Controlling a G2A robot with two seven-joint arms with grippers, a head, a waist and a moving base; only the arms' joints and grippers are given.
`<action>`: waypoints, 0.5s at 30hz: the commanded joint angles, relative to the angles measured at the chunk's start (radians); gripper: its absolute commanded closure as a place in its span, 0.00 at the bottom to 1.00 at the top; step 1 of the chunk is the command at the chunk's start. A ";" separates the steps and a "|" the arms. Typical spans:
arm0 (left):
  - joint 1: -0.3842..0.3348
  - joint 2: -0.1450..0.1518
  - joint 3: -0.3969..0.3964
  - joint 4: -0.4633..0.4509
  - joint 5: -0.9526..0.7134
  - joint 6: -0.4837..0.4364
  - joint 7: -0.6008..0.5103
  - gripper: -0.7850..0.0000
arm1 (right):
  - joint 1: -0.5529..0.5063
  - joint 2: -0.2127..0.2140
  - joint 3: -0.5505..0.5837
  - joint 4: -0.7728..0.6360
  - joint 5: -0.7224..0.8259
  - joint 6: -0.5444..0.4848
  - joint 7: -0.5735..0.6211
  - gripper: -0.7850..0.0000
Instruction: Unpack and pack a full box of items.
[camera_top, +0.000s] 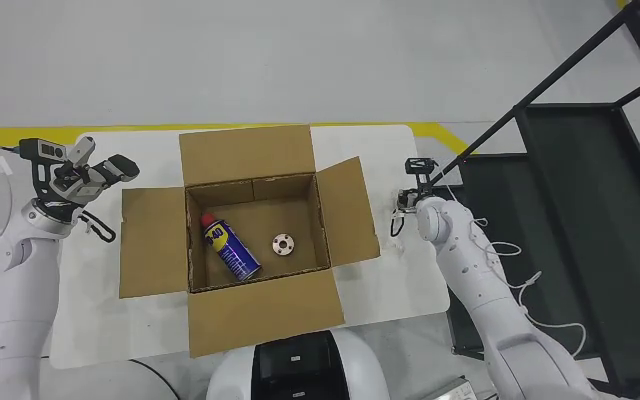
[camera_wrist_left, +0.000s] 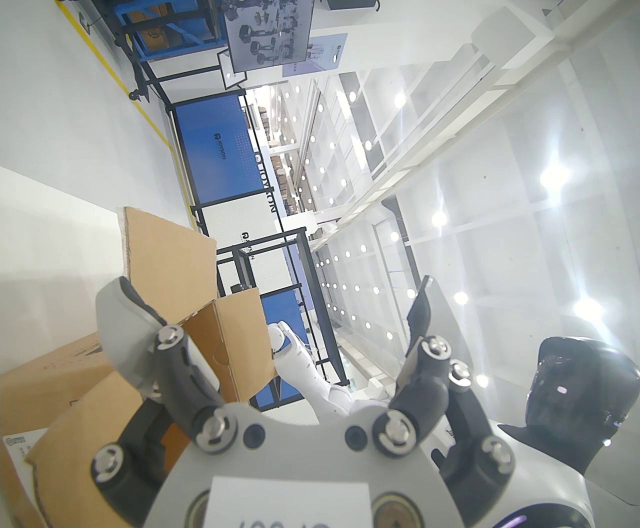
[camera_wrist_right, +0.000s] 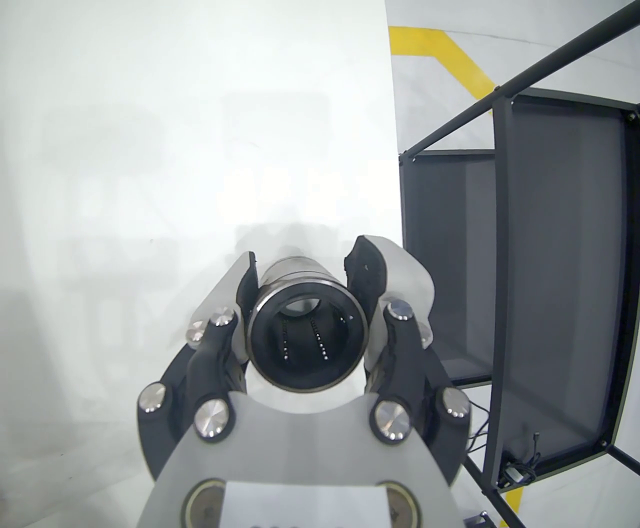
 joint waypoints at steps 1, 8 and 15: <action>0.000 0.000 0.000 0.000 0.000 0.000 0.000 0.00 | -0.020 0.003 0.010 -0.034 -0.001 -0.004 0.008 1.00; 0.000 0.000 0.000 0.000 0.000 0.000 0.000 0.00 | -0.121 0.020 0.082 -0.218 -0.009 -0.005 0.019 1.00; 0.000 0.000 0.000 0.000 0.000 0.000 0.000 0.00 | -0.203 0.036 0.158 -0.456 -0.025 -0.030 0.055 1.00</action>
